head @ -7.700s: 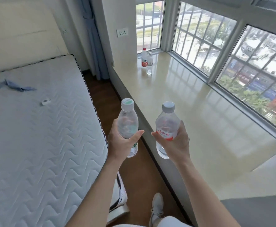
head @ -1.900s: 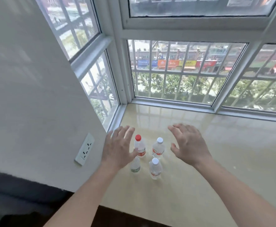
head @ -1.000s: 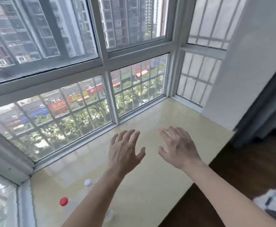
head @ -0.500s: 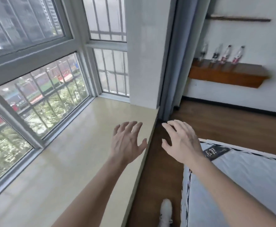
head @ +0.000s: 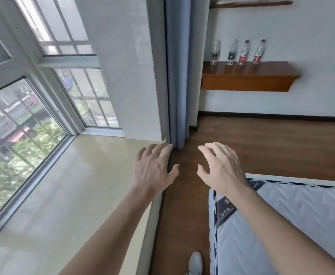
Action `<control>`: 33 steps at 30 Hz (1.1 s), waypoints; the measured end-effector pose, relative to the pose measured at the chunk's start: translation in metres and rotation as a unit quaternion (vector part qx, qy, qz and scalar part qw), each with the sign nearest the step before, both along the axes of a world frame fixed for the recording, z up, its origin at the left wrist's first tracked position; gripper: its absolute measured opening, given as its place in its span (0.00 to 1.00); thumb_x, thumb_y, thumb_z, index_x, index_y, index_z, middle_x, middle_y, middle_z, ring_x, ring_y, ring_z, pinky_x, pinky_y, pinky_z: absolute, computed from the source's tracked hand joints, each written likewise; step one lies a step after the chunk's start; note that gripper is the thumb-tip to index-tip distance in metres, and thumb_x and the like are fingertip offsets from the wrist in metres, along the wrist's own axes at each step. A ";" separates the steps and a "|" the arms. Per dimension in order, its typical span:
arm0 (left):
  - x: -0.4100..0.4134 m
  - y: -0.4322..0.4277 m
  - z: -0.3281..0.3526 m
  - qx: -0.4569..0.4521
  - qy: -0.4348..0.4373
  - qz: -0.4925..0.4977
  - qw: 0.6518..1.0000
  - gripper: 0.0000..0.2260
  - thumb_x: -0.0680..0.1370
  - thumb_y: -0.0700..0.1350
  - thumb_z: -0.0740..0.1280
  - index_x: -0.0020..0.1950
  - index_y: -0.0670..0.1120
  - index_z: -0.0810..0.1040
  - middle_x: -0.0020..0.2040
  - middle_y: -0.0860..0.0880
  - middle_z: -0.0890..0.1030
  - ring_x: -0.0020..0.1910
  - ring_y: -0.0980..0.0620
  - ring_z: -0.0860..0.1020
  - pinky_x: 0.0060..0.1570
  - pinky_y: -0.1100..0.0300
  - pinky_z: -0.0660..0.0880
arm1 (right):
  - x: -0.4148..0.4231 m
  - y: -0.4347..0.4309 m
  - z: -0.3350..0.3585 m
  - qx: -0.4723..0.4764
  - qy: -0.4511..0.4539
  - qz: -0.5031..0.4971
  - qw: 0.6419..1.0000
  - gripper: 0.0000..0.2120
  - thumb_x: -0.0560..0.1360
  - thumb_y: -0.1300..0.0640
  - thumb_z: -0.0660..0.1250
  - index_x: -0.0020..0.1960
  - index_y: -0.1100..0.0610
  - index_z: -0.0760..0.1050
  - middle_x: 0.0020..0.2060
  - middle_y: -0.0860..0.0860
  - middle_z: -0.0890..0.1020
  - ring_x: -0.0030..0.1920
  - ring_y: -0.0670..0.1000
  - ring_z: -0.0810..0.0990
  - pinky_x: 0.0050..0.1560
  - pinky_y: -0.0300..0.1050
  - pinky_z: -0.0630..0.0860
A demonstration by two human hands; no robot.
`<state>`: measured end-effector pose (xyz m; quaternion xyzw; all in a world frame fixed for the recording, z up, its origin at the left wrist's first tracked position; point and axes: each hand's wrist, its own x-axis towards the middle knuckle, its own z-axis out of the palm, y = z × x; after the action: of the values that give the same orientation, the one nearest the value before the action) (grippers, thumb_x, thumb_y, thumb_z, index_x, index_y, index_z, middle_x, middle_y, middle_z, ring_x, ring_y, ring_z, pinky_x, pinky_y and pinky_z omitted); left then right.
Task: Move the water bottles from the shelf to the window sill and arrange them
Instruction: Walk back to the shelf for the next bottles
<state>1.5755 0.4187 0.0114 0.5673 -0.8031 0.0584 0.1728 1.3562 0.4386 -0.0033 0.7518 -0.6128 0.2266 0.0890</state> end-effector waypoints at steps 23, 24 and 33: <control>-0.161 -0.286 -0.001 0.002 -0.011 -0.061 0.998 0.26 0.74 0.61 0.60 0.67 0.50 0.74 0.63 0.53 0.78 0.62 0.47 0.75 0.63 0.48 0.70 | -0.140 -0.263 -0.004 0.023 0.005 -0.061 0.998 0.20 0.70 0.51 0.70 0.60 0.55 0.78 0.55 0.51 0.80 0.59 0.55 0.77 0.59 0.52 0.73; -0.165 -0.301 -0.001 -0.001 -0.011 -0.065 0.998 0.26 0.74 0.61 0.60 0.67 0.50 0.74 0.63 0.53 0.78 0.62 0.47 0.75 0.63 0.48 0.70 | -0.143 -0.276 -0.005 0.024 0.007 -0.064 0.998 0.20 0.70 0.51 0.70 0.61 0.55 0.77 0.55 0.51 0.79 0.59 0.55 0.77 0.60 0.53 0.73; -0.195 -0.468 0.002 0.001 -0.010 -0.099 0.995 0.26 0.74 0.61 0.60 0.68 0.50 0.73 0.64 0.52 0.78 0.63 0.47 0.74 0.65 0.48 0.68 | -0.171 -0.421 -0.001 0.043 0.022 -0.115 0.992 0.22 0.73 0.48 0.68 0.65 0.54 0.76 0.60 0.52 0.79 0.61 0.55 0.77 0.64 0.52 0.74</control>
<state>1.3800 -0.0488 0.0135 0.4847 -0.8570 0.0462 0.1687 1.1853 0.0175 -0.0048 0.6843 -0.7023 0.1718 0.0951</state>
